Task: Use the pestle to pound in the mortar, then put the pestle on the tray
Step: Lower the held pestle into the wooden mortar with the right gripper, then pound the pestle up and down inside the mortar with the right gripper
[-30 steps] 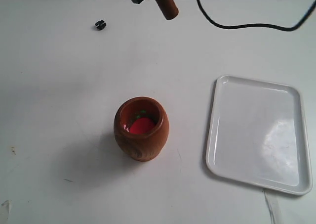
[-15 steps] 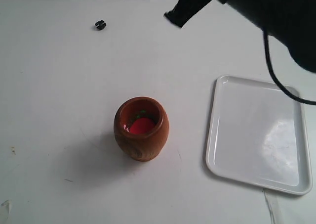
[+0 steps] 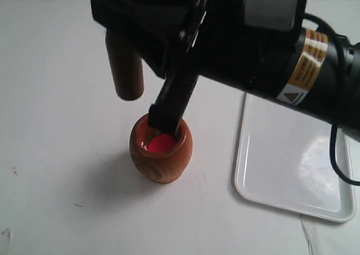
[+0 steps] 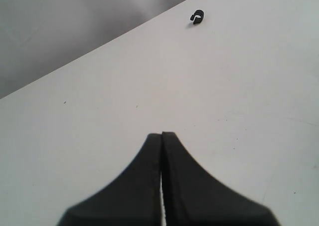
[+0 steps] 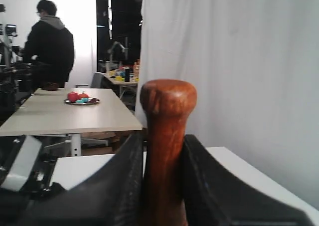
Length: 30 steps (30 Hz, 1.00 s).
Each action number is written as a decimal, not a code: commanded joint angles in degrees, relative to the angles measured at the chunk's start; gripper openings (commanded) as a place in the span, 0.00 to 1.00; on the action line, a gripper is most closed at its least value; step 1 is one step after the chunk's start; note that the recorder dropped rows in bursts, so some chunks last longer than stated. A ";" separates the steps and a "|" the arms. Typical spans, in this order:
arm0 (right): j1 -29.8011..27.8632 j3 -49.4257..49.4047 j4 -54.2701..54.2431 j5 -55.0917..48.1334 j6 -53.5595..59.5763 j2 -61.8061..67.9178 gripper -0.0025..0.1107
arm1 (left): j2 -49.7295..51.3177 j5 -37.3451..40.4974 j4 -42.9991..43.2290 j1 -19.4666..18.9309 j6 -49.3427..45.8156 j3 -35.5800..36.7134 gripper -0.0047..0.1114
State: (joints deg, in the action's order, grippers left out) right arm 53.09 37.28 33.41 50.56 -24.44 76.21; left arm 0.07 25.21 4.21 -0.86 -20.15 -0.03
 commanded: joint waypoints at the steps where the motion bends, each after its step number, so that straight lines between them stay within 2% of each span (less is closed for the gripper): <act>1: 0.03 -3.76 -0.42 5.72 2.54 2.60 0.02 | -0.07 -0.17 -0.42 0.44 0.47 0.03 0.04; 5: 0.03 -7.46 -10.51 7.95 13.94 7.79 0.02 | -0.07 -0.17 -0.42 0.44 0.47 0.03 0.04; 9: 0.03 -8.04 -11.75 16.41 15.12 15.45 0.02 | -0.07 -0.17 -0.42 0.44 0.47 0.03 0.04; 14: 0.03 -8.13 -16.42 19.40 19.10 23.26 0.02 | -0.07 -0.17 -0.42 0.44 0.47 0.03 0.04; 22: 0.03 -8.26 -14.74 19.40 18.40 24.41 0.02 | -0.07 -0.17 -0.42 0.44 0.47 0.03 0.04; 30: 0.03 -8.26 -15.97 6.81 14.50 24.41 0.02 | -0.07 -0.17 -0.42 0.44 0.47 0.03 0.04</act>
State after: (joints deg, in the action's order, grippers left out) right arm 53.09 29.26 17.78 60.25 -8.08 100.68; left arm 0.07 25.21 4.21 -0.86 -20.15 -0.03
